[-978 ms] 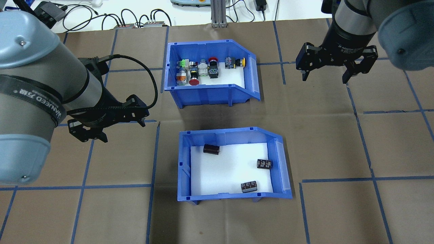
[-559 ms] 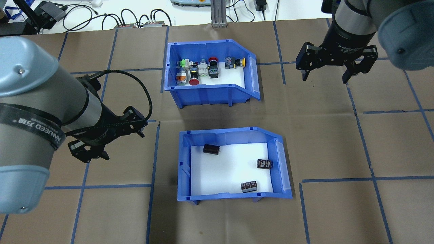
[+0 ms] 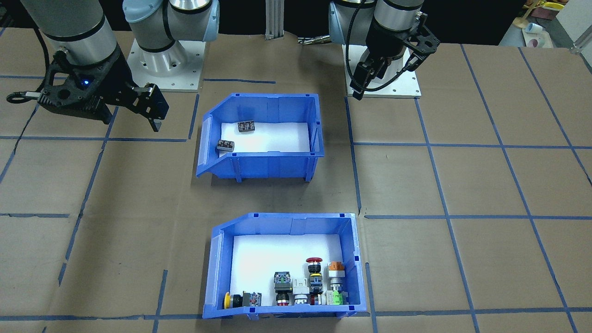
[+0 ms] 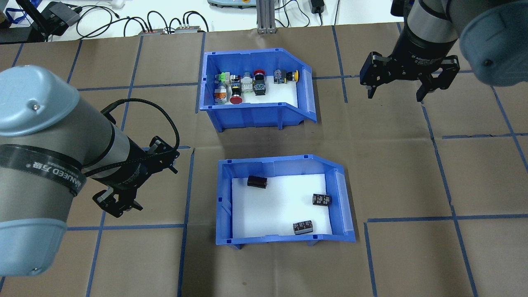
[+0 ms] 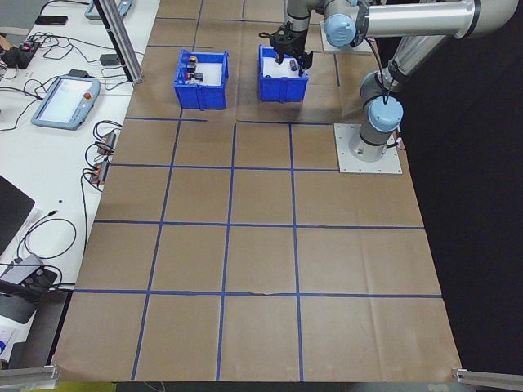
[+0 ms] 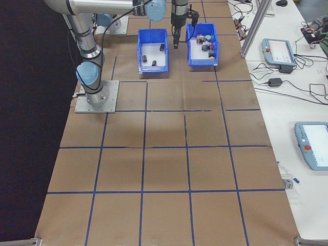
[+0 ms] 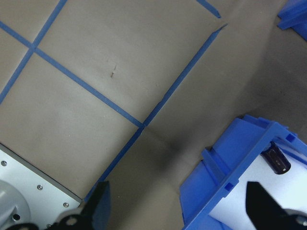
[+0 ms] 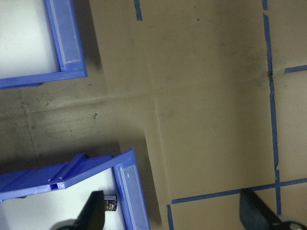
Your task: Place battery box in front
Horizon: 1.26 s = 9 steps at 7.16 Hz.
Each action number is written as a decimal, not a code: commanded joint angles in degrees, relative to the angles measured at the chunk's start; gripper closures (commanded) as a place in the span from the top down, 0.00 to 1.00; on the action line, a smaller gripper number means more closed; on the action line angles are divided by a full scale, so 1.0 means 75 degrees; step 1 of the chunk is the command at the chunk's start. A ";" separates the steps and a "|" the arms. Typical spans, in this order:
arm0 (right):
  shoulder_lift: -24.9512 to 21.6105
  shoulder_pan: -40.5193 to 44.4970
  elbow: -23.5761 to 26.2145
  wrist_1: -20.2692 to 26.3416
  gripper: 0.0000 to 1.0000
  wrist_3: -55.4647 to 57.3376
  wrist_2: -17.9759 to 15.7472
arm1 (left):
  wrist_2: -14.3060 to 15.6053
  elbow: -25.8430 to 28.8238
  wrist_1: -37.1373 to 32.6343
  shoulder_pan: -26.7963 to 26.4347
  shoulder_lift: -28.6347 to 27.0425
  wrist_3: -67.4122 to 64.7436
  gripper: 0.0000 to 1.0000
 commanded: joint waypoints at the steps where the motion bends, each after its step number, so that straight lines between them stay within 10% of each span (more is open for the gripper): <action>1: 0.0605 0.0063 -0.0579 0.0017 1.00 -0.0991 0.0017 | 0.0009 -0.0071 0.0005 -0.0769 -0.0078 -0.1940 0.98; 6: 0.3053 0.1173 -0.3157 0.0135 1.00 -0.4739 -0.0006 | -0.0027 -0.0680 0.1301 -0.2539 -0.0510 -0.6337 0.98; 9: 0.3327 0.2089 -0.3337 0.0006 1.00 -0.7086 0.0005 | -0.0015 -0.0681 0.2639 -0.3525 -0.1388 -0.7876 0.98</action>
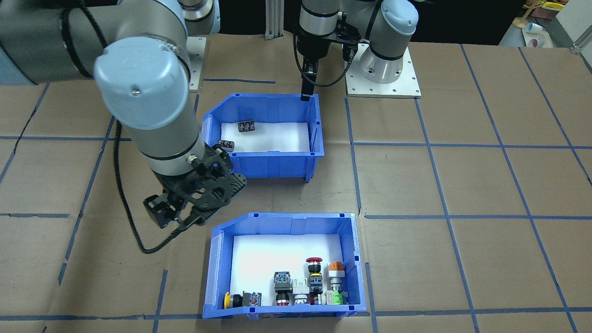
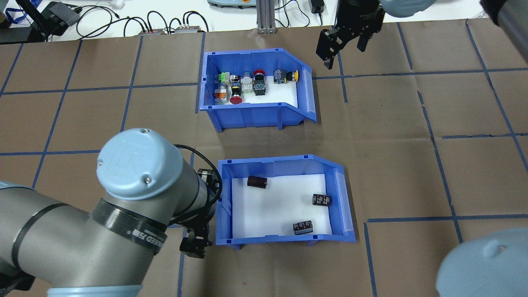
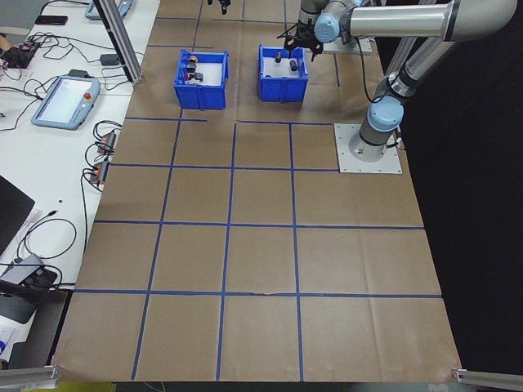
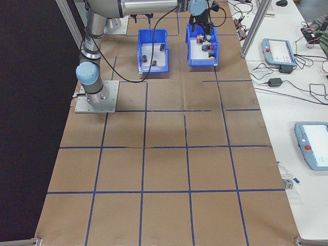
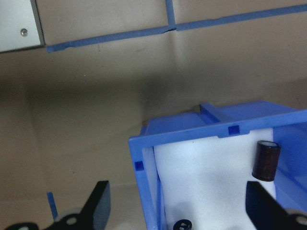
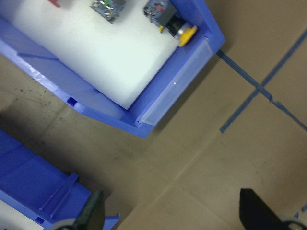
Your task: Place battery box in front
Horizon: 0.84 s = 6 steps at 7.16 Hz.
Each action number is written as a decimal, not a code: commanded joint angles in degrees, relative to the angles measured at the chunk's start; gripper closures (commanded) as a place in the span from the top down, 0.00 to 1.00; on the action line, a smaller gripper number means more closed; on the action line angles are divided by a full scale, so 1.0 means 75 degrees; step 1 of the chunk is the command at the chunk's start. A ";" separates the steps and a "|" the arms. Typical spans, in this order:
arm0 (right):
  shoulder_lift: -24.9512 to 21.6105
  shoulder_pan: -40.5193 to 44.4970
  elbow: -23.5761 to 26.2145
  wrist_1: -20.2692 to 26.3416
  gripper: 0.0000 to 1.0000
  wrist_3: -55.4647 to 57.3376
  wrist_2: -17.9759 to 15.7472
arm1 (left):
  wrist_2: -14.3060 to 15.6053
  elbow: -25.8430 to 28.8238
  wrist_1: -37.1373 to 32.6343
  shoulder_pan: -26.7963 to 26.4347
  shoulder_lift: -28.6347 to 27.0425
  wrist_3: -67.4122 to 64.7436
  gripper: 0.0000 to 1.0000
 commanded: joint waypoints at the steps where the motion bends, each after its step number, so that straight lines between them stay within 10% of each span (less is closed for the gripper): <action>1: 0.0230 0.0549 -0.0064 -0.0110 1.00 -0.1635 0.0065 | 0.0018 0.0028 0.0613 -0.0645 -0.0650 -0.0931 0.98; 6: 0.1038 0.1827 -0.0041 -0.1141 1.00 -0.2862 -0.0017 | -0.0005 0.0028 0.1177 -0.1104 -0.1379 -0.1590 0.97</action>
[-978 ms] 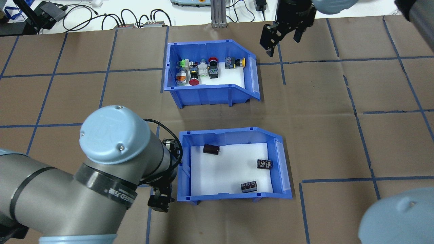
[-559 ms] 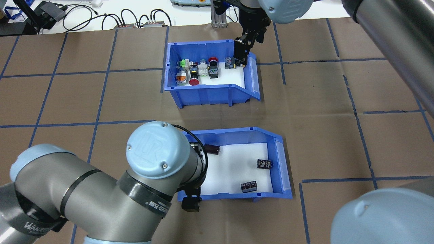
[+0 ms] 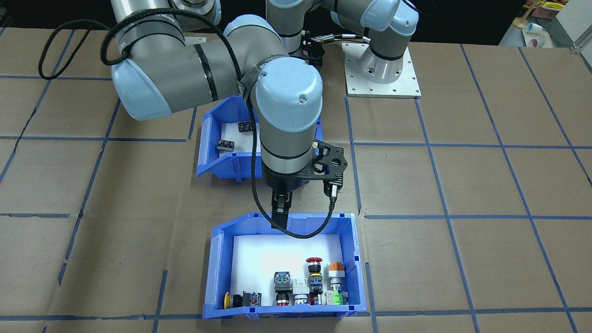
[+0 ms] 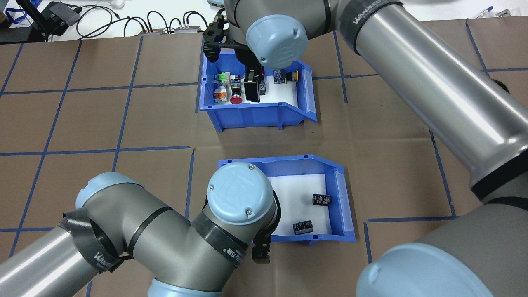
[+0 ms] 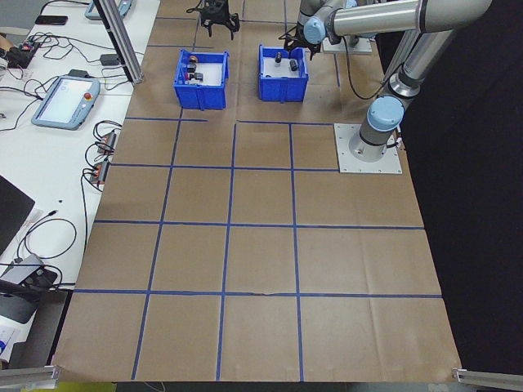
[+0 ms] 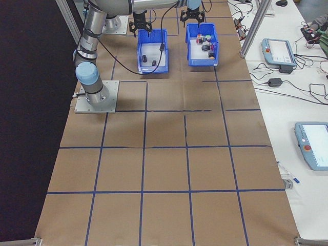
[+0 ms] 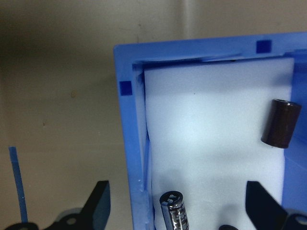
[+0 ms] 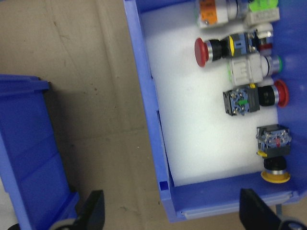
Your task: Place battery box in front
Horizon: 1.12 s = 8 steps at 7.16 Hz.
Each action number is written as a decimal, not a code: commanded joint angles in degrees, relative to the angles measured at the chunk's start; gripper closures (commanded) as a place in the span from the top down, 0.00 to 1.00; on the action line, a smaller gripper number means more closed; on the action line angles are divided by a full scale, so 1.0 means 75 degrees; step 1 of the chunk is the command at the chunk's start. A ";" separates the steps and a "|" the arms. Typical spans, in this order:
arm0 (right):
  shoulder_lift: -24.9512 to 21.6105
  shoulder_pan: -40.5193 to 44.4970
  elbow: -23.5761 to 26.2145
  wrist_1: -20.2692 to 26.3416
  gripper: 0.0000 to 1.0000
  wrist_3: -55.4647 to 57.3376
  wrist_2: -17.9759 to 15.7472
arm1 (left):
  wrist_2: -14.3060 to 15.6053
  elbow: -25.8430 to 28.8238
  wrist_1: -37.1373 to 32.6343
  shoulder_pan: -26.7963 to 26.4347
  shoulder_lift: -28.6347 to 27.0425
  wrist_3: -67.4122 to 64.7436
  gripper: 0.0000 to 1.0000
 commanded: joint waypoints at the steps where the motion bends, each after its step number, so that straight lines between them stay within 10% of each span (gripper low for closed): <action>1: 0.0402 0.0380 0.0130 -0.0147 1.00 -0.0134 -0.0026 | 0.0009 -0.0023 0.0083 -0.0137 -0.0163 -0.0157 0.96; 6: 0.0990 0.0439 0.0330 -0.0592 0.94 -0.0077 -0.0061 | 0.0009 -0.0070 0.0048 -0.0184 -0.0432 -0.0403 0.92; 8: 0.0944 0.0439 0.0296 -0.0592 0.42 -0.0100 -0.0189 | 0.0009 -0.0198 0.0071 -0.0196 -0.0549 -0.0427 0.86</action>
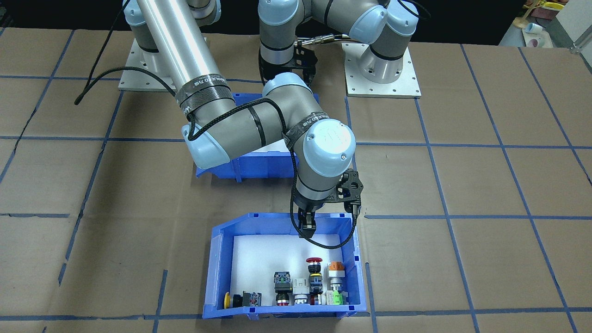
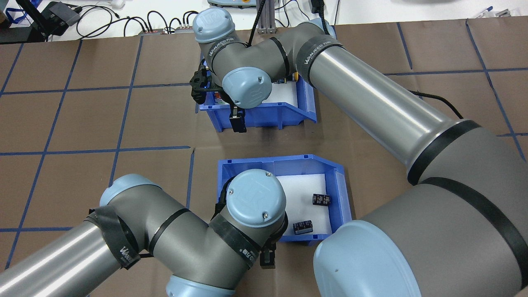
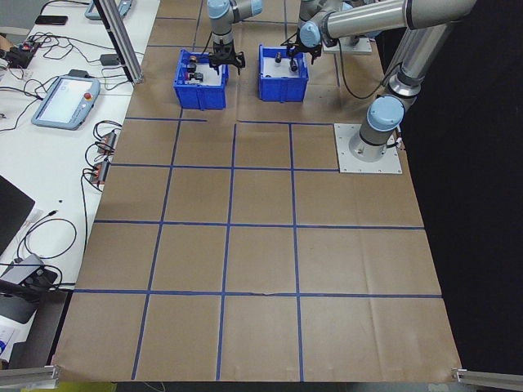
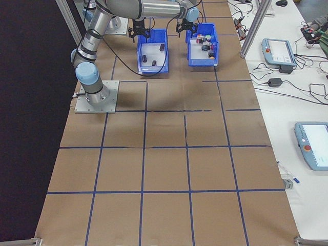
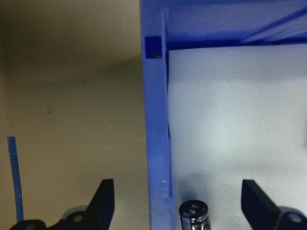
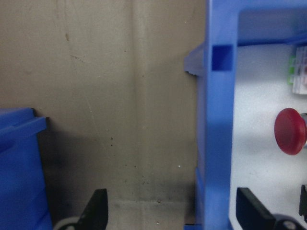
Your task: Place battery box in front
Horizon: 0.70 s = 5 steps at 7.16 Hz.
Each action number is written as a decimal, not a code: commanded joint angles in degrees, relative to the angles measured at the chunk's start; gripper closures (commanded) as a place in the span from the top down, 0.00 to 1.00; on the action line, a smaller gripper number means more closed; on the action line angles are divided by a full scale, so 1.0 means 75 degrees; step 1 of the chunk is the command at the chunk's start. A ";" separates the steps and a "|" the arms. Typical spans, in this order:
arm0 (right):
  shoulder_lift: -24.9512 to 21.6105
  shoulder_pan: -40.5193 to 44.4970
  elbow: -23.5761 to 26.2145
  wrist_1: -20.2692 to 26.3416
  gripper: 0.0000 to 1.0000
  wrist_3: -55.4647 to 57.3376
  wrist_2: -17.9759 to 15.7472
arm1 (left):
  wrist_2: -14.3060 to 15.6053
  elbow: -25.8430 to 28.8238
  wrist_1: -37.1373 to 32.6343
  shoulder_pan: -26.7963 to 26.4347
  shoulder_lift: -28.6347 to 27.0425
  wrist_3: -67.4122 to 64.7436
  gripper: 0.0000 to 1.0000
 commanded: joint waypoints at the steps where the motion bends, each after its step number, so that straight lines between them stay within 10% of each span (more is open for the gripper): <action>1: -0.0060 -0.0020 -0.0095 -0.0008 0.20 -0.0042 -0.0147 | 0.0000 -0.0058 0.0018 0.0004 -0.0140 0.0009 0.86; 5: -0.0458 -0.0405 -0.0401 -0.0079 0.06 -0.0369 -0.0346 | 0.0000 -0.0186 0.0252 -0.0007 -0.0293 0.0114 0.64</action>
